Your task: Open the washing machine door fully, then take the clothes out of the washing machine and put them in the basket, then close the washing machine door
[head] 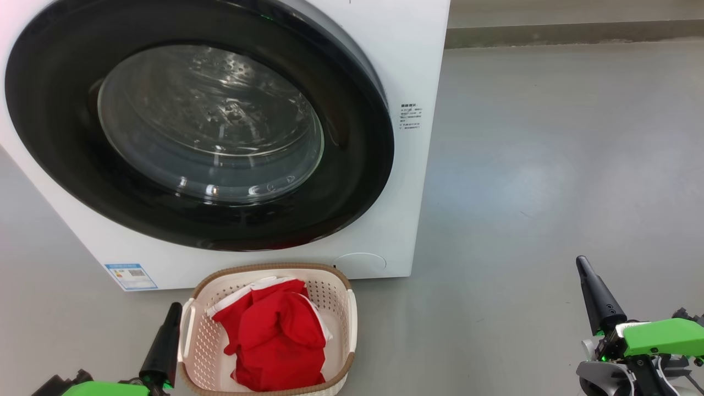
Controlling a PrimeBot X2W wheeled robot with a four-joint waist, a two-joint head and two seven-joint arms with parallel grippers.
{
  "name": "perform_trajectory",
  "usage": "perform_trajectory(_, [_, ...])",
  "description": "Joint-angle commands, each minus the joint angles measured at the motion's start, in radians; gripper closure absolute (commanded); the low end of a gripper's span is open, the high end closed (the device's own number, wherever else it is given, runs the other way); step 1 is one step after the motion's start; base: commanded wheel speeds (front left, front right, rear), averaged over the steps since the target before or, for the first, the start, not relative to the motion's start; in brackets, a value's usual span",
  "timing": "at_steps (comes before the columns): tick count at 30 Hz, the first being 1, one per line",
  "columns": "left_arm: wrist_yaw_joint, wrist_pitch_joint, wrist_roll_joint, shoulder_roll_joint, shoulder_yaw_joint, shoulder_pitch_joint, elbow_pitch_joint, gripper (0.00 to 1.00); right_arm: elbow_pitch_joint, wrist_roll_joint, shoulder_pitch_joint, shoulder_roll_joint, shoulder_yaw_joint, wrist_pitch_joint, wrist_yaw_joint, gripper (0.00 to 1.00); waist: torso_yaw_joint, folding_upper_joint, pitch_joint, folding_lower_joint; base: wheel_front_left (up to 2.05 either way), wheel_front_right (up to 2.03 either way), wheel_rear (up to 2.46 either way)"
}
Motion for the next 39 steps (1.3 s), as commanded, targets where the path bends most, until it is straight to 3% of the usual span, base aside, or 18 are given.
perform_trajectory(1, [-0.007, 0.005, -0.008, 0.008, 0.038, -0.044, -0.02, 1.0, -0.03, 0.005, -0.043, -0.016, 0.015, 0.006, -0.001, 1.0, 0.0, -0.0001, 0.0, -0.0001, 0.0, 0.0, 0.0])
perform_trajectory(39, [-0.007, 0.006, -0.007, 0.007, 0.04, -0.044, -0.02, 1.0, -0.03, 0.002, -0.043, -0.014, 0.012, 0.009, -0.001, 1.0, 0.0, -0.0001, 0.0, -0.0001, 0.0, 0.0, 0.0])
